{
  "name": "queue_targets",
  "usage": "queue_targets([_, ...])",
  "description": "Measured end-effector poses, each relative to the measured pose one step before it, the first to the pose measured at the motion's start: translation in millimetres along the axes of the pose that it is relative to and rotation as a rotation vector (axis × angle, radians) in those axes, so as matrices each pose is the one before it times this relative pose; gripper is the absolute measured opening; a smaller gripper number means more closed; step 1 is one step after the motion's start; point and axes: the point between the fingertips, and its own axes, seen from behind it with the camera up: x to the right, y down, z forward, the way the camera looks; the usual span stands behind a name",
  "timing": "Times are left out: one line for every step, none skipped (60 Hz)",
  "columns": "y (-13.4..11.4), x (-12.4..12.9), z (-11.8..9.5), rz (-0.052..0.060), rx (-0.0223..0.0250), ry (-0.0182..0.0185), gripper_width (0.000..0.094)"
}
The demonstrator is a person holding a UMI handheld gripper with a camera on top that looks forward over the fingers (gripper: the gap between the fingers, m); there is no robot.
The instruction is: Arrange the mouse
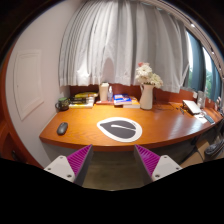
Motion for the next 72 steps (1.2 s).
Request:
queue_targets([7.44, -10.82, 4.61, -0.0053, -0.01382, -0.01095, 0.0829])
queue_targets([6.55, -10.79, 5.10, -0.0040, -0.01302, -0.01120, 0.0830])
queue_targets([5.82, -10.62, 4.52, -0.0039, -0.01263, -0.01163, 0.0830])
queue_targets([5.35, -10.97, 4.87, -0.0036, -0.01147, -0.01331, 0.0830])
queue_targets([4.80, -11.09, 4.87, -0.0033, -0.01074, -0.01461, 0.0831])
queue_targets([3.93, -11.03, 5.42, -0.0030, -0.01064, -0.01461, 0.0831])
queue_targets([3.63, -9.90, 5.10, -0.0028, -0.01022, -0.01279, 0.0834])
queue_targets([3.02, -9.61, 5.68, -0.0023, -0.00942, -0.01185, 0.0839])
queue_targets([2.57, -9.18, 5.84, -0.0013, -0.00877, -0.01041, 0.0842])
queue_targets([1.70, -9.35, 5.83, -0.0012, -0.00724, -0.01082, 0.0844])
queue_targets([0.81, -9.93, 5.92, -0.0018, -0.00512, -0.01183, 0.0845])
queue_targets([0.44, -9.54, 6.40, -0.0025, -0.00357, -0.01178, 0.0844])
queue_targets([-0.02, -9.01, 6.60, -0.0019, -0.00362, -0.00987, 0.0844])
queue_targets([-0.04, -8.11, 6.82, -0.0010, -0.00454, -0.00846, 0.0843])
queue_targets([-0.11, -7.90, 6.84, -0.0014, -0.00537, -0.00853, 0.0843])
queue_targets([-0.83, -8.09, 7.10, -0.0023, -0.00436, -0.00916, 0.0844])
queue_targets([-1.21, -8.02, 7.24, -0.0024, -0.00312, -0.00845, 0.0844])
queue_targets([-1.50, -7.24, 7.34, -0.0025, -0.00233, -0.00687, 0.0845])
queue_targets([-1.65, -6.62, 7.32, -0.0013, -0.00216, -0.00565, 0.0844])
queue_targets([-1.65, -6.47, 7.39, -0.0007, -0.00312, -0.00507, 0.0844])
queue_targets([-1.92, -6.31, 7.60, -0.0006, -0.00350, -0.00520, 0.0842])
queue_targets([-2.57, -6.06, 7.39, -0.0017, -0.00305, -0.00594, 0.0843])
queue_targets([-2.86, -5.63, 7.71, -0.0018, -0.00182, -0.00479, 0.0842])
queue_targets([-3.41, -4.65, 7.25, -0.0021, -0.00075, -0.00232, 0.0845])
queue_targets([-3.29, -3.85, 7.21, -0.0020, -0.00063, -0.00055, 0.0844])
queue_targets([-3.21, -4.04, 7.33, -0.0013, -0.00162, 0.00046, 0.0844])
queue_targets([-3.13, -4.36, 7.58, 0.0004, -0.00131, -0.00047, 0.0845])
queue_targets([-3.27, -4.36, 7.39, 0.0013, -0.00109, -0.00242, 0.0843])
queue_targets([-3.51, -4.54, 7.09, 0.0020, -0.00059, -0.00400, 0.0842])
queue_targets([-3.62, -4.07, 6.84, 0.0018, -0.00071, -0.00355, 0.0843])
queue_targets([-3.44, -3.59, 6.67, 0.0013, -0.00079, -0.00253, 0.0843])
queue_targets([-3.34, -2.74, 6.72, 0.0006, -0.00143, -0.00073, 0.0843])
queue_targets([-3.24, -2.51, 6.43, 0.0002, -0.00156, 0.00031, 0.0843])
queue_targets([-3.01, -2.52, 6.37, -0.0002, -0.00104, 0.00058, 0.0843])
queue_targets([-3.02, -2.52, 6.09, -0.0013, -0.00071, 0.00020, 0.0844])
queue_targets([-2.82, -2.45, 5.71, -0.0021, -0.00122, -0.00085, 0.0842])
queue_targets([-2.52, -2.11, 5.94, -0.0010, -0.00152, -0.00017, 0.0839])
queue_targets([-2.46, -2.02, 5.85, 0.0000, -0.00176, 0.00054, 0.0839])
queue_targets([-2.23, -1.57, 5.53, -0.0007, -0.00199, 0.00158, 0.0836])
queue_targets([-2.20, -1.47, 5.59, -0.0011, -0.00146, 0.00295, 0.0832])
queue_targets([-2.19, -0.93, 5.60, -0.0018, -0.00218, 0.00364, 0.0829])
queue_targets([-1.04, -0.79, 6.48, -0.0010, -0.00299, 0.00634, 0.0824])
queue_targets([-0.62, 0.14, 5.20, -0.0006, -0.00647, 0.00563, 0.0820])
queue_targets([-0.30, 0.13, 5.15, 0.0002, -0.00747, 0.00605, 0.0815])
queue_targets([-0.62, -0.31, 4.90, 0.0000, -0.00651, 0.00516, 0.0805])
queue_targets([-0.68, -0.63, 4.59, -0.0003, -0.00510, 0.00373, 0.0796])
queue_targets([-0.61, -0.26, 4.19, -0.0003, -0.00474, 0.00289, 0.0785])
queue_targets([-0.44, -0.24, 4.14, 0.0000, -0.00562, 0.00372, 0.0772])
queue_targets([-2.14, 0.19, 2.35, -0.0022, -0.00395, 0.00731, 0.0765])
queue_targets([-3.63, 0.69, 3.07, -0.0065, 0.00952, 0.00794, 0.0754])
queue_targets([-1.12, -0.38, 1.97, -0.0008, -0.00360, 0.00404, 0.0740])
queue_targets([-1.51, -1.89, 2.59, 0.0023, -0.00222, -0.00214, 0.0716])
queue_targets([-0.62, 0.54, 0.25, 0.0035, -0.00354, -0.00344, 0.0695])
queue_targets([-1.69, 0.40, 1.67, 0.0024, -0.00067, 0.00513, 0.0671])
queue_targets([-0.26, -0.20, 1.19, 0.0004, -0.00453, 0.00055, 0.0645])
queue_targets([-1.19, 0.30, 1.12, 0.0008, -0.00105, 0.00131, 0.0623])
queue_targets([-0.63, 0.05, 1.14, 0.0029, -0.00119, 0.00017, 0.0599])
queue_targets([-0.80, 0.44, 0.83, 0.0042, -0.00129, 0.00167, 0.0575])
queue_targets([-0.89, 1.20, 0.81, 0.0037, 0.00061, 0.00418, 0.0545])
queue_targets([-0.53, -0.02, 1.33, 0.0041, -0.00040, 0.00468, 0.0517])
queue_targets([-0.52, 0.04, 0.44, 0.0032, 0.00021, 0.00125, 0.0503])
queue_targets([-0.01, 0.06, 0.26, 0.0007, -0.00211, 0.00157, 0.0501])
queue_targets([-0.41, 0.09, 0.11, -0.0002, 0.00049, 0.00125, 0.0491])
queue_targets([-0.33, 0.60, 0.45, -0.0001, 0.00123, 0.00324, 0.0461])
queue_targets([-0.11, 0.75, 0.86, -0.0005, -0.00030, 0.00541, 0.0458])
queue_targets([0.47, 0.33, 0.29, -0.0002, -0.00334, 0.00225, 0.0438])
queue_targets([-0.50, 0.48, 0.51, 0.0000, -0.00269, 0.00380, 0.0433])
queue_targets([0.60, 0.21, 0.29, -0.0010, -0.00785, 0.00197, 0.0411])
queue_targets([-1.03, -0.38, 0.74, -0.0014, -0.00411, 0.00408, 0.0403])
queue_targets([0.81, 0.26, 0.28, -0.0037, -0.00996, 0.00193, 0.0393])
queue_targets([-0.72, 0.39, -0.04, -0.0014, -0.00590, 0.00362, 0.0383])
queue_targets([0.34, 0.05, 0.47, -0.0004, -0.00697, 0.00196, 0.0377])
